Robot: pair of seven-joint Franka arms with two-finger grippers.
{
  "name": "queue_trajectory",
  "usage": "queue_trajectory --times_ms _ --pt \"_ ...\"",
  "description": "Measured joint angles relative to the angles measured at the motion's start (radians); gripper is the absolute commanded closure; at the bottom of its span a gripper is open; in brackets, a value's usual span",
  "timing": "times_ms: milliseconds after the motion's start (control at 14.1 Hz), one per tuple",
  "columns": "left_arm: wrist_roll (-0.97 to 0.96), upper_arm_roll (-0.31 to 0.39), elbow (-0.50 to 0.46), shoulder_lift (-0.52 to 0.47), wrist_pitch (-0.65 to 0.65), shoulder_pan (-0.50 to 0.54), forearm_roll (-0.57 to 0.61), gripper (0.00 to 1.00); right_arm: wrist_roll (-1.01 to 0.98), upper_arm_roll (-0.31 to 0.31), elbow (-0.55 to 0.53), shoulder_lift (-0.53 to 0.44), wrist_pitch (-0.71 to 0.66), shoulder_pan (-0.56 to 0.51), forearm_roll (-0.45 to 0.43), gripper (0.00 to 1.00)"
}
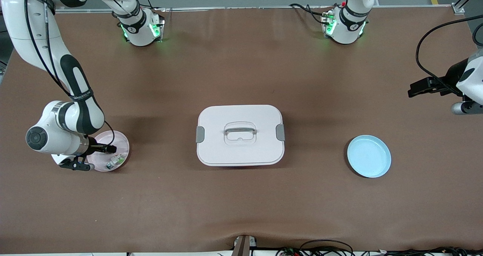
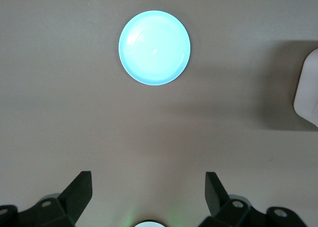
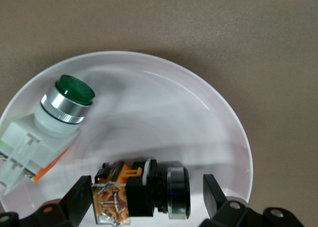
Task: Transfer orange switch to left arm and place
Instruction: 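Close the right gripper on the switch and lift it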
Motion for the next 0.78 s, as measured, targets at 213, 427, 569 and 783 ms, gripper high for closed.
queue_trajectory --times_ms 213,427,569,783 --pt "0.000 0.000 0.000 0.000 0.000 0.000 0.000 0.00 -0.005 0.000 0.000 0.001 -0.006 0.000 0.000 0.97" --pt "0.001 0.000 0.000 0.000 0.000 0.000 0.000 0.00 -0.006 0.000 0.001 0.001 -0.007 0.000 0.000 1.00" --pt "0.006 0.000 0.000 0.000 0.000 0.000 0.000 0.00 -0.006 0.000 0.001 0.001 -0.010 0.000 0.001 1.00" --pt "0.017 0.001 0.000 0.001 0.000 0.000 0.000 0.00 -0.005 -0.001 0.009 0.001 -0.059 -0.002 0.018 1.00"
